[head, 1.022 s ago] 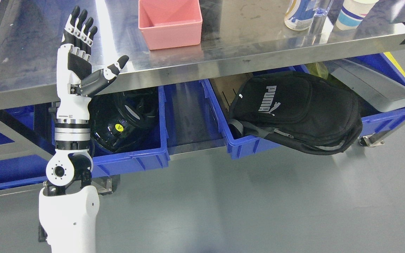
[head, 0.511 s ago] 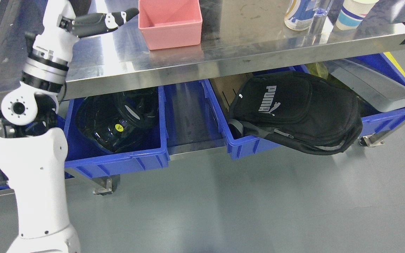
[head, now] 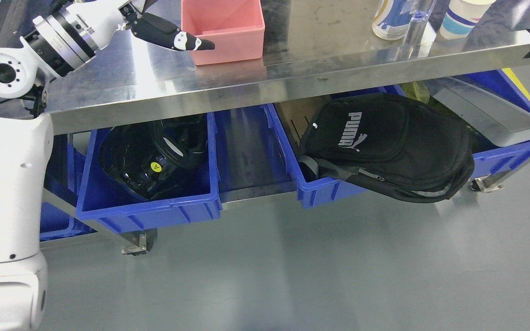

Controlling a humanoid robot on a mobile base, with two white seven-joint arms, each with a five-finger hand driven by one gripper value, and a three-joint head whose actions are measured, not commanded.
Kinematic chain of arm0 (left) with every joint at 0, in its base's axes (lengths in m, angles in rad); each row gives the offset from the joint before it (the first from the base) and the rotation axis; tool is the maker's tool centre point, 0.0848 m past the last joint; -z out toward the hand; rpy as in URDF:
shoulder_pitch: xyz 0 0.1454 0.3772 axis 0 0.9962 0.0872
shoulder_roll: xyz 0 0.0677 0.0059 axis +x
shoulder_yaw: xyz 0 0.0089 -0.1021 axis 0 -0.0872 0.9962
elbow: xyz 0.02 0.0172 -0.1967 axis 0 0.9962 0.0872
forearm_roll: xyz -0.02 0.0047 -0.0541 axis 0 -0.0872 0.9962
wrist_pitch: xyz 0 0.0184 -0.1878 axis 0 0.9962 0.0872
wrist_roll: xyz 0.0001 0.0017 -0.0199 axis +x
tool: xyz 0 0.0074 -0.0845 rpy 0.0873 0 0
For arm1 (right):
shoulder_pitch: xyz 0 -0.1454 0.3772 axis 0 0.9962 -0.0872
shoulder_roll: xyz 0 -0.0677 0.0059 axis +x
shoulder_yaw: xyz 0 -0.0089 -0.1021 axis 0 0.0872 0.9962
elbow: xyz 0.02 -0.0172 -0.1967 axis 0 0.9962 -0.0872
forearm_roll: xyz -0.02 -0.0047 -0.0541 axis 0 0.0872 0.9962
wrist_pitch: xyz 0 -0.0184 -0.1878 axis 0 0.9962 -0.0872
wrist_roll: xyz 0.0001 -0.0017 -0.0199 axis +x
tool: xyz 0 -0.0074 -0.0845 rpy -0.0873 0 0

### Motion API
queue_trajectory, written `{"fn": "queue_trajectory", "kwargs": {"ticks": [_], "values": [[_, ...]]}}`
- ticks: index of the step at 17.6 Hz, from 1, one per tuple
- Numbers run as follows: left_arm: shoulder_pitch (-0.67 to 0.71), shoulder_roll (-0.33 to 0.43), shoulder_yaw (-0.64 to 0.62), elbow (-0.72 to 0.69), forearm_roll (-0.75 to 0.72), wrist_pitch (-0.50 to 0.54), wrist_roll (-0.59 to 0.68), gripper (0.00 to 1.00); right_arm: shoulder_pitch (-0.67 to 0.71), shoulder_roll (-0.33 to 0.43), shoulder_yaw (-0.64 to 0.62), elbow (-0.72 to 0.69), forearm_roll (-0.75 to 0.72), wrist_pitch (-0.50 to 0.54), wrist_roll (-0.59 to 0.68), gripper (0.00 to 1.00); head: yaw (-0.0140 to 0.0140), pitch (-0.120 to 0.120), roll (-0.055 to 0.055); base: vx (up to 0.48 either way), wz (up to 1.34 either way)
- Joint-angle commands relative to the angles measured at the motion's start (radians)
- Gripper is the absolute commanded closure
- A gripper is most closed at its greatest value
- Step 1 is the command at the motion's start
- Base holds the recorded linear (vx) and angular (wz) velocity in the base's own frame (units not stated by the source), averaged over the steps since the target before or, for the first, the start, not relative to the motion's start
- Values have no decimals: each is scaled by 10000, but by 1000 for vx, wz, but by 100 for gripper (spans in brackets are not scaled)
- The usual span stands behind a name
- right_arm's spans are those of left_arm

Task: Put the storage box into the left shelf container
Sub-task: 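Reach the left hand over the table to the pink box, then close the left hand fingers around the pink box's rim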

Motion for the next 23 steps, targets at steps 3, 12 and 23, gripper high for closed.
{"fn": "queue_trajectory", "kwargs": {"ticks": [3, 12, 23], "values": [[-1186, 1110, -2319, 2004, -791, -50, -629, 2, -61, -175, -31, -175, -15, 6, 8, 0, 0, 0, 0, 0, 0], [-2552, -530, -2751, 3799, -2233, -34, -951, 3, -61, -175, -31, -175, -15, 6, 8, 0, 0, 0, 0, 0, 0], [-3273, -1697, -3012, 6069, -3661, -34, -1273, 11, -61, -175, -31, -175, -15, 6, -8, 0, 0, -1, 0, 0, 0]]}}
